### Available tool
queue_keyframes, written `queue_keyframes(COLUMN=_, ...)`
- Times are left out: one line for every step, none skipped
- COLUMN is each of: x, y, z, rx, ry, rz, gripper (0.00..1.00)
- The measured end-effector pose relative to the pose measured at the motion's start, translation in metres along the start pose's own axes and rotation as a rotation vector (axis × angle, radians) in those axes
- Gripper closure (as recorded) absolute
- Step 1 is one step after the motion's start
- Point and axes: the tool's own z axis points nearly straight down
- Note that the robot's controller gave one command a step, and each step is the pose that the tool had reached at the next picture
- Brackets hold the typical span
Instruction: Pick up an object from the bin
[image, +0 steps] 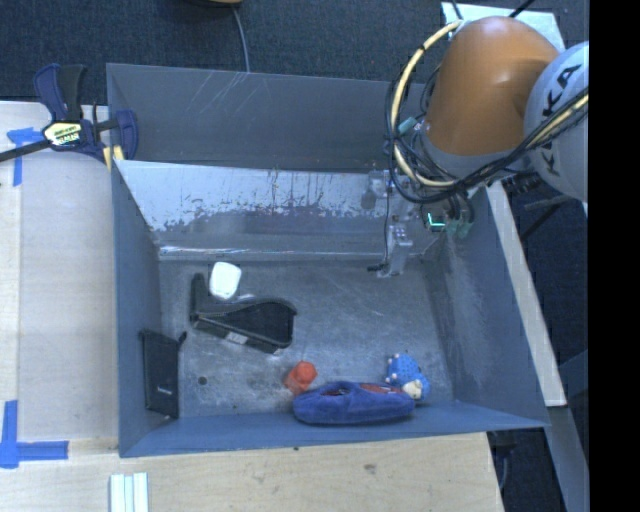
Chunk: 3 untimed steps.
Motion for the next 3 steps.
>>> queue_keyframes(x=0.058, y=0.051, z=0.079, rx=-0.001, ry=-0.001, rz=-0.233, gripper=0.00)
queue_keyframes(x=0.109, y=-0.018, z=0.134, rx=0.002, ry=0.002, rz=-0.285, gripper=0.00)
queue_keyframes(x=0.125, y=-0.124, z=0.127, rx=-0.006, ry=-0.009, rz=-0.441, gripper=0.00)
